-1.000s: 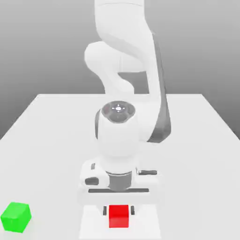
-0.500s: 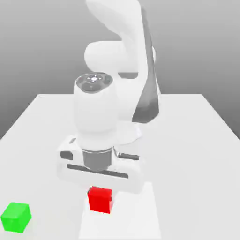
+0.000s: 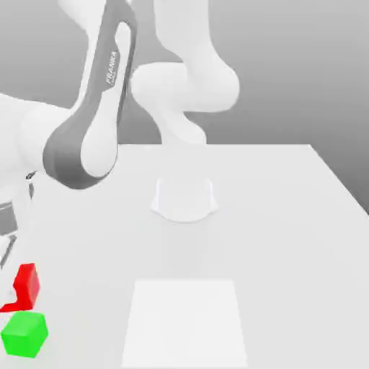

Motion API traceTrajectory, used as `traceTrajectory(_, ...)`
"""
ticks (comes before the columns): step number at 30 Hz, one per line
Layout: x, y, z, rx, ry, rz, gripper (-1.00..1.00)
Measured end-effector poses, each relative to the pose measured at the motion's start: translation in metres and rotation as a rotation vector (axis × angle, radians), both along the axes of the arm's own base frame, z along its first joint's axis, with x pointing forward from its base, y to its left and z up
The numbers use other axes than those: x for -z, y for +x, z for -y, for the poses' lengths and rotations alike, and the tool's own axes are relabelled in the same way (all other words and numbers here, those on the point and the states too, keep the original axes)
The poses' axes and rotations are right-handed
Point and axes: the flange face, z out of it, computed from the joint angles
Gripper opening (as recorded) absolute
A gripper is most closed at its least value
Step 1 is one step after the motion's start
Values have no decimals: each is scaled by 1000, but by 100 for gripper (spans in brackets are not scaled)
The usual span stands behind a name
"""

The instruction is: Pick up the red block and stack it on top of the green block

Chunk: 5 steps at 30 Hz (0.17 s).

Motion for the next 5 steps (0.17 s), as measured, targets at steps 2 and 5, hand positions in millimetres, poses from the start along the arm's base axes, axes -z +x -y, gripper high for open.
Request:
traceTrajectory(2, 22, -1, 1, 6, 0, -1, 100)
traceTrajectory(5, 22, -1, 1, 6, 0, -1, 100)
